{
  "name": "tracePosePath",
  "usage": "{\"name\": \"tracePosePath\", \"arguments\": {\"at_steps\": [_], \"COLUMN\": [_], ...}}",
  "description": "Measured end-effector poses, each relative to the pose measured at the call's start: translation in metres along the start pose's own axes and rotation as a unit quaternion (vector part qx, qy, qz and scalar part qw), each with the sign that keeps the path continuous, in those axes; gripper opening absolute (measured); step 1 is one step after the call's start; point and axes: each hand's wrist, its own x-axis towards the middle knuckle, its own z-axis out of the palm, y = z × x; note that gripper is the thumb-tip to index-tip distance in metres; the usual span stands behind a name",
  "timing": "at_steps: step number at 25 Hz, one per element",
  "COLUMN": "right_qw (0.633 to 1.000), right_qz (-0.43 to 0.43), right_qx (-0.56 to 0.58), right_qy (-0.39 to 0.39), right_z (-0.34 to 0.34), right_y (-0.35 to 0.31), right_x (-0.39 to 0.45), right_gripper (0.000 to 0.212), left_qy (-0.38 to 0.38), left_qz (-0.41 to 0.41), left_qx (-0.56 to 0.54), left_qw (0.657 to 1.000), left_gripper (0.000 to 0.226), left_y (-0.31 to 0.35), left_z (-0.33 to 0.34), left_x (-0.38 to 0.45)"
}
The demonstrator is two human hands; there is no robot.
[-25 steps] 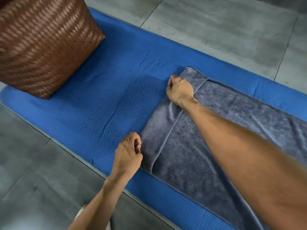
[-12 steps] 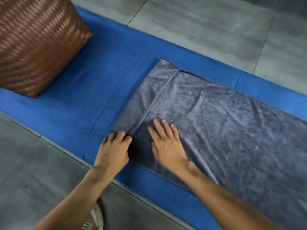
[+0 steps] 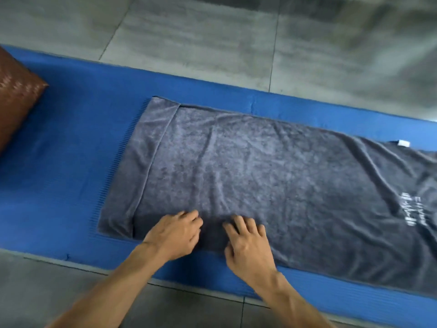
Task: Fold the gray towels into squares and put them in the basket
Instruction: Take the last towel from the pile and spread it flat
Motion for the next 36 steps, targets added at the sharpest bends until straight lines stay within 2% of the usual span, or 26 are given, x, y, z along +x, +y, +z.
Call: {"name": "tracePosePath", "arguments": {"at_steps": [2, 4, 6, 8, 10, 11, 13, 14, 16, 17, 20, 22, 24, 26, 27, 28, 30, 31, 32, 33, 35, 36], "right_qw": [1.0, 0.995, 0.984, 0.982, 0.981, 0.981, 0.975, 0.97, 0.96, 0.95, 0.887, 0.89, 0.921, 0.95, 0.951, 0.936, 0.861, 0.832, 0.835, 0.861, 0.929, 0.949], "right_qz": [0.01, 0.099, 0.17, 0.165, 0.161, 0.171, 0.211, 0.237, 0.269, 0.303, 0.454, 0.451, 0.382, 0.306, 0.307, 0.352, 0.508, 0.554, 0.55, 0.503, 0.359, 0.304], "right_qx": [0.013, -0.022, -0.047, -0.075, -0.085, -0.078, -0.036, -0.013, -0.024, -0.044, -0.088, -0.051, 0.013, 0.035, 0.028, 0.02, 0.019, 0.016, -0.005, -0.021, -0.018, -0.017], "right_qy": [0.004, 0.012, -0.016, -0.061, -0.062, -0.053, -0.055, -0.06, -0.068, -0.061, 0.0, 0.051, 0.079, 0.048, 0.027, 0.011, 0.019, 0.018, 0.036, 0.067, 0.093, 0.082], "right_z": [-0.012, -0.024, -0.033, -0.041, -0.053, -0.059, -0.069, -0.068, -0.061, -0.058, -0.058, -0.06, -0.059, -0.055, -0.053, -0.054, -0.064, -0.071, -0.075, -0.076, -0.07, -0.064], "right_y": [0.017, 0.044, 0.063, 0.071, 0.081, 0.091, 0.111, 0.123, 0.143, 0.156, 0.191, 0.205, 0.214, 0.229, 0.24, 0.254, 0.28, 0.287, 0.289, 0.287, 0.279, 0.278], "right_x": [-0.01, -0.019, -0.037, -0.062, -0.077, -0.083, -0.09, -0.098, -0.118, -0.13, -0.16, -0.156, -0.143, -0.144, -0.155, -0.17, -0.19, -0.188, -0.178, -0.162, -0.132, -0.123], "right_gripper": [0.035, 0.042, 0.051, 0.04, 0.03, 0.035, 0.052, 0.06, 0.063, 0.06, 0.048, 0.05, 0.06, 0.065, 0.066, 0.067, 0.066, 0.065, 0.064, 0.064, 0.064, 0.062], "left_qy": [0.001, 0.017, 0.013, -0.001, -0.034, -0.041, -0.04, -0.039, -0.037, -0.04, -0.023, -0.003, 0.008, 0.013, -0.002, -0.02, -0.044, -0.053, -0.062, -0.072, -0.09, -0.093], "left_qz": [0.027, 0.046, 0.073, 0.095, 0.1, 0.116, 0.144, 0.137, 0.117, 0.11, 0.084, 0.081, 0.061, 0.028, 0.02, 0.018, 0.021, 0.013, -0.001, -0.011, -0.004, 0.009], "left_qx": [-0.003, 0.011, 0.021, 0.006, -0.032, -0.031, -0.014, -0.001, -0.017, -0.033, -0.02, -0.013, -0.043, -0.065, -0.056, -0.042, -0.017, -0.013, -0.013, -0.016, 0.013, 0.026], "left_qw": [1.0, 0.999, 0.997, 0.995, 0.994, 0.992, 0.989, 0.99, 0.992, 0.993, 0.996, 0.997, 0.997, 0.997, 0.998, 0.999, 0.999, 0.998, 0.998, 0.997, 0.996, 0.995], "left_gripper": [0.016, 0.011, 0.021, 0.014, 0.008, 0.004, 0.025, 0.036, 0.04, 0.037, 0.028, 0.023, 0.03, 0.04, 0.045, 0.05, 0.057, 0.059, 0.058, 0.055, 0.045, 0.042], "left_y": [0.016, 0.033, 0.056, 0.084, 0.102, 0.111, 0.118, 0.127, 0.143, 0.15, 0.164, 0.172, 0.184, 0.195, 0.198, 0.201, 0.206, 0.21, 0.214, 0.219, 0.227, 0.229], "left_z": [-0.001, 0.0, 0.004, 0.002, 0.0, -0.001, 0.006, 0.004, 0.003, 0.0, -0.003, 0.003, 0.008, 0.006, 0.003, 0.0, -0.006, -0.011, -0.015, -0.02, -0.025, -0.026], "left_x": [0.019, 0.036, 0.05, 0.059, 0.065, 0.067, 0.071, 0.075, 0.085, 0.092, 0.119, 0.131, 0.14, 0.145, 0.148, 0.152, 0.162, 0.171, 0.181, 0.19, 0.207, 0.214]}}
